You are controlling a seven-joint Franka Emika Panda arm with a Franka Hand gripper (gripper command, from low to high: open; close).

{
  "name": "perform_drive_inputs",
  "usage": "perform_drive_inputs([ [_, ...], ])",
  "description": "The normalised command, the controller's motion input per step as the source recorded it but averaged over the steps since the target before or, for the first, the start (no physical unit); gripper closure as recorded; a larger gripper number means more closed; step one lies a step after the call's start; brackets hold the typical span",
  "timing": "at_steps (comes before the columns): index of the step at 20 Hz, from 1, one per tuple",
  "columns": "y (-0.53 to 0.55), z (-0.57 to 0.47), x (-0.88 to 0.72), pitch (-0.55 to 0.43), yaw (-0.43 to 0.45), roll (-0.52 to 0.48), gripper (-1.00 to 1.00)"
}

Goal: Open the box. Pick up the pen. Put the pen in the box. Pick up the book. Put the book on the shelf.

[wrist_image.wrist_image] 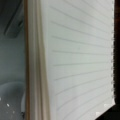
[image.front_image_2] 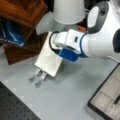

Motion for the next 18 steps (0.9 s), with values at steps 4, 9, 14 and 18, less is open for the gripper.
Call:
perform_drive_inputs([
  [4,-0.11,-0.08,-0.30,-0.061,0.105,-0.397,-1.00],
  [9,-0.06,-0.13,-0.21,-0.106,0.112,-0.365,-1.00],
  [14,-0.02,-0.14,-0.14,-0.125,0.155,-0.397,-1.00],
  [18,0.00,-0.17,-0.10,-0.132,0.122,-0.387,-1.00],
])
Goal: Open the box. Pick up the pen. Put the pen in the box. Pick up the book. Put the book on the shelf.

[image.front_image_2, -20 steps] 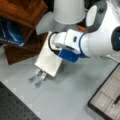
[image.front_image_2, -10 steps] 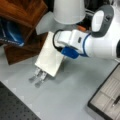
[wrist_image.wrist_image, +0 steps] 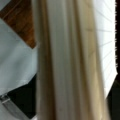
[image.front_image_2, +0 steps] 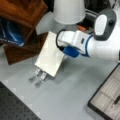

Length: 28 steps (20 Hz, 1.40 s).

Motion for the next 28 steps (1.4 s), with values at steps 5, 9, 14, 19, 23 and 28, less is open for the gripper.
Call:
perform_drive_inputs([
  [5,0.02,-0.16,-0.01,-0.144,0.088,-0.346,-1.00],
  [9,0.07,-0.14,0.04,-0.120,0.055,-0.333,-1.00],
  [14,0.12,-0.13,0.05,-0.113,0.018,-0.318,1.00],
  [19,0.18,-0.16,0.09,-0.122,-0.001,-0.308,1.00],
  [23,0.19,-0.19,0.11,-0.119,-0.008,-0.331,1.00],
  [28,0.15,-0.21,0.12,-0.123,-0.005,-0.326,1.00],
])
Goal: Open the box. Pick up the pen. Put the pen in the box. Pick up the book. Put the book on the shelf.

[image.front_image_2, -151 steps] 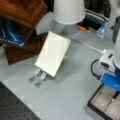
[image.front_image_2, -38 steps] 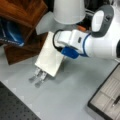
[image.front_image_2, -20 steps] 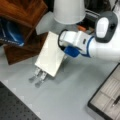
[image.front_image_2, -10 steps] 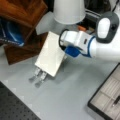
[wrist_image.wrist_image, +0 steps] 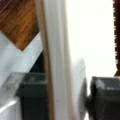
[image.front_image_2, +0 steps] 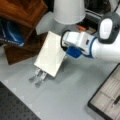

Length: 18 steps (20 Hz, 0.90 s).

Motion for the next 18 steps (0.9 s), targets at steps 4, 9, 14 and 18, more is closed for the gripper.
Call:
perform_drive_inputs([
  [4,0.11,-0.21,0.16,-0.113,0.013,-0.307,1.00],
  [9,0.04,-0.15,0.24,-0.076,0.027,-0.279,1.00],
  [14,0.01,0.01,0.29,-0.023,-0.006,-0.247,1.00],
  [18,0.07,0.12,0.29,0.029,-0.060,-0.223,1.00],
])
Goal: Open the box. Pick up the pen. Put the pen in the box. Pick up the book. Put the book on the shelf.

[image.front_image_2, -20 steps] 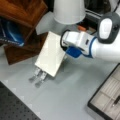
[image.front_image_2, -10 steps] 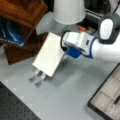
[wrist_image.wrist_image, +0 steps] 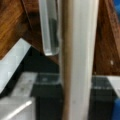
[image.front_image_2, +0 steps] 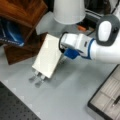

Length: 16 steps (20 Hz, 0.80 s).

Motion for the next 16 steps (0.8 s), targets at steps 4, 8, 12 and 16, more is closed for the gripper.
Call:
perform_drive_inputs([
  [4,0.12,0.17,0.34,0.065,-0.080,-0.211,1.00],
  [8,0.16,0.26,0.41,0.088,-0.089,-0.228,1.00],
  [12,0.19,0.24,0.42,0.054,-0.109,-0.256,1.00],
  [16,0.19,0.16,0.38,0.021,-0.109,-0.288,1.00],
])
